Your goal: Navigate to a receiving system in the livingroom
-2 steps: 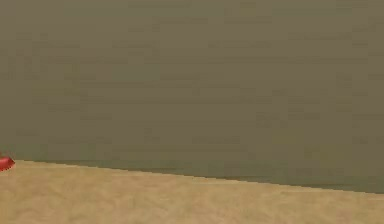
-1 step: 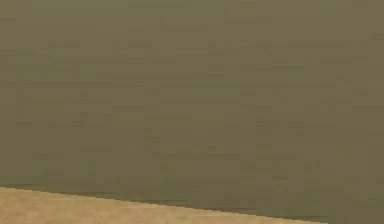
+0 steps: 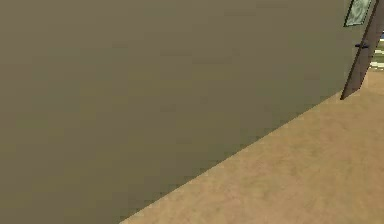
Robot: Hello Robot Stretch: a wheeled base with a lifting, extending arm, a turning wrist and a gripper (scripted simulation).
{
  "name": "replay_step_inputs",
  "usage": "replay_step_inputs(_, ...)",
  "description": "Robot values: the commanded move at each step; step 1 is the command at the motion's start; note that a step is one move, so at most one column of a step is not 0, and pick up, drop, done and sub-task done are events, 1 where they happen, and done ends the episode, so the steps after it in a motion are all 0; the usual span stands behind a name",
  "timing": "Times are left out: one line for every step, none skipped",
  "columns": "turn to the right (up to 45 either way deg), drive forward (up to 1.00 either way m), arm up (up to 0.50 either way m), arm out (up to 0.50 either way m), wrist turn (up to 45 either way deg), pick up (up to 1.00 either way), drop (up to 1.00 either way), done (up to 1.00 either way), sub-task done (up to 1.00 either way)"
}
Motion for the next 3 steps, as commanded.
replay_step_inputs(6.0,0.0,0.0,0.0,0.0,0.0,0.0,0.0,0.0)
replay_step_inputs(0.0,0.55,0.0,0.0,0.0,0.0,0.0,0.0,0.0)
replay_step_inputs(45.0,0.0,0.0,0.0,0.0,0.0,0.0,0.0,0.0)
